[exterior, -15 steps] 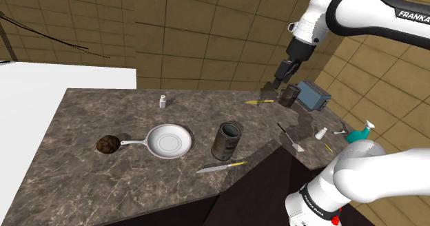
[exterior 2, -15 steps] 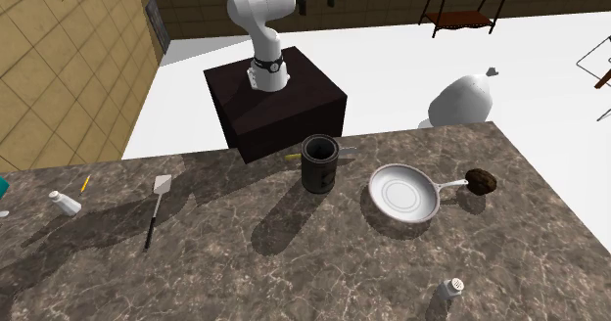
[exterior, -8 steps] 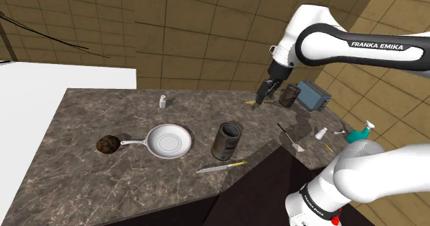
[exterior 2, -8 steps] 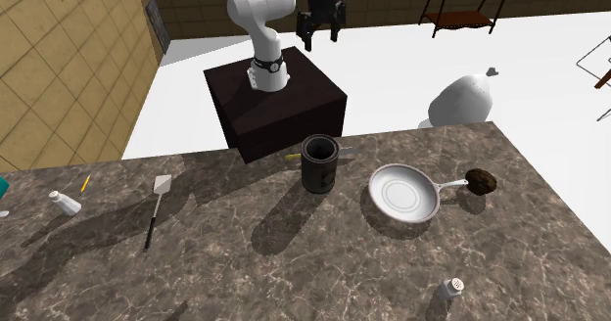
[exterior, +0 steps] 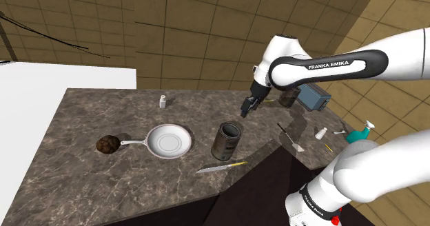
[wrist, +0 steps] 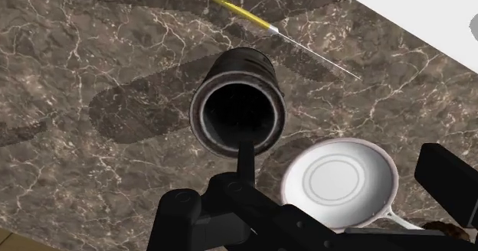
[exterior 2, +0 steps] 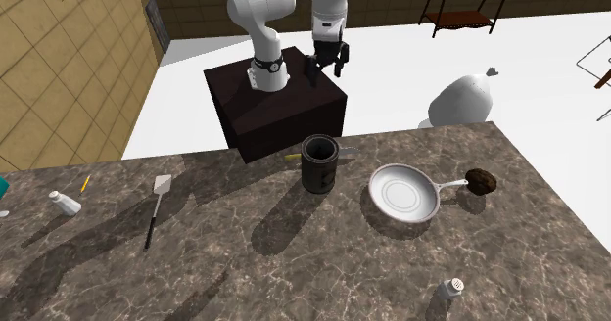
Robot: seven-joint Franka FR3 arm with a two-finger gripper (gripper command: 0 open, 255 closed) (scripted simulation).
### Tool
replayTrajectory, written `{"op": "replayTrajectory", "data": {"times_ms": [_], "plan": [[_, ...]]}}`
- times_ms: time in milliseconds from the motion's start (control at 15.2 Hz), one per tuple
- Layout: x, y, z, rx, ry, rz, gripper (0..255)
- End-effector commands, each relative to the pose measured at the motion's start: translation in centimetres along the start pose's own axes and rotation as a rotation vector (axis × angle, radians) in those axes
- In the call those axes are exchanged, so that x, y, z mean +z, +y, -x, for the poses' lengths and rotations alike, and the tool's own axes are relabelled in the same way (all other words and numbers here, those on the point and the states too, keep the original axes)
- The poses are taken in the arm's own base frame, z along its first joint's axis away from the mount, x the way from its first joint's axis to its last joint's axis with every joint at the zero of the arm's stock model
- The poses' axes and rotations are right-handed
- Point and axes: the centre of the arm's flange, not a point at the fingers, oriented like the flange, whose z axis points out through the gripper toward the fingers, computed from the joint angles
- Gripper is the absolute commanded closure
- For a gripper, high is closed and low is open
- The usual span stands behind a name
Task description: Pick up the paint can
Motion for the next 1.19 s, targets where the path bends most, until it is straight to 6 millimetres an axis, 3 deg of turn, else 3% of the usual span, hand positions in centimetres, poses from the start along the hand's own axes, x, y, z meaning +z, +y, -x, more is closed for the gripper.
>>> {"op": "replayTrajectory", "data": {"times_ms": [0, 858, 1122], "plan": [[2.5, 0.0, -1.0, -0.001, 0.001, 0.000, 0], [18.8, 0.6, -6.5, -0.004, -0.007, 0.001, 0], [21.2, 0.6, -6.8, -0.004, -0.008, 0.001, 0]]}}
